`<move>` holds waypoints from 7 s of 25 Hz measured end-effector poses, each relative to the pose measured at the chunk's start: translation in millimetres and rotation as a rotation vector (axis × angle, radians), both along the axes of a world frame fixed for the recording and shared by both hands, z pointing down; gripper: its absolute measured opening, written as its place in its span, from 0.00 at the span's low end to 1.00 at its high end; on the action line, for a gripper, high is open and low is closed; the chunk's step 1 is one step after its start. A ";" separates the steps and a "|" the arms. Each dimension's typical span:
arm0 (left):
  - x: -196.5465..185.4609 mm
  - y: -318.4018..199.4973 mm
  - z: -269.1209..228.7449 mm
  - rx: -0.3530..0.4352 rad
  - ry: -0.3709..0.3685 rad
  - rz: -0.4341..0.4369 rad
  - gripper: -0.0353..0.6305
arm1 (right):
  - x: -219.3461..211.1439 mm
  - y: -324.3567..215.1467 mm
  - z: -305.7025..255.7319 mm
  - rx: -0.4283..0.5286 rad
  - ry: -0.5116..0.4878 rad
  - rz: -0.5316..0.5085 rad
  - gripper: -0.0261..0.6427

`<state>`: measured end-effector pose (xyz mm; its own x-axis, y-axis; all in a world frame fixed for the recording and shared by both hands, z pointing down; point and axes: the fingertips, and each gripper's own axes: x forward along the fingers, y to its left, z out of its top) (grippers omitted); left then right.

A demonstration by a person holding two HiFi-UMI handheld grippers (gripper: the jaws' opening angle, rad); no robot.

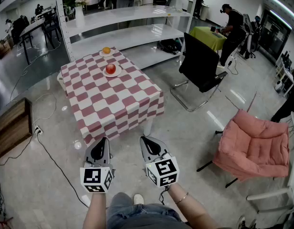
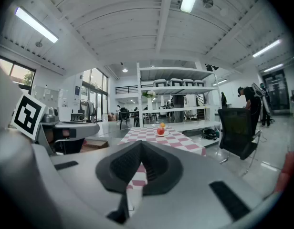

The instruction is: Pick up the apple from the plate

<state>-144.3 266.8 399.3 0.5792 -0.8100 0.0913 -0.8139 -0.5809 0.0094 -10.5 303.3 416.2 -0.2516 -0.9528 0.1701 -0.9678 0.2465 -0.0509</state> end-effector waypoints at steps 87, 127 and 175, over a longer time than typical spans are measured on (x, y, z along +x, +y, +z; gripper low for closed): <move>116.9 -559.6 127.9 -0.272 -0.116 -0.188 0.51 | 108.0 -562.3 72.4 -0.220 0.065 -0.152 0.05; 150.9 -661.6 187.8 -0.345 -0.259 -0.213 0.65 | 126.1 -630.5 121.8 -0.327 0.052 -0.212 0.05; 103.8 -590.1 29.5 -0.163 -0.188 -0.240 0.65 | 69.4 -592.4 4.5 -0.052 0.056 -0.274 0.05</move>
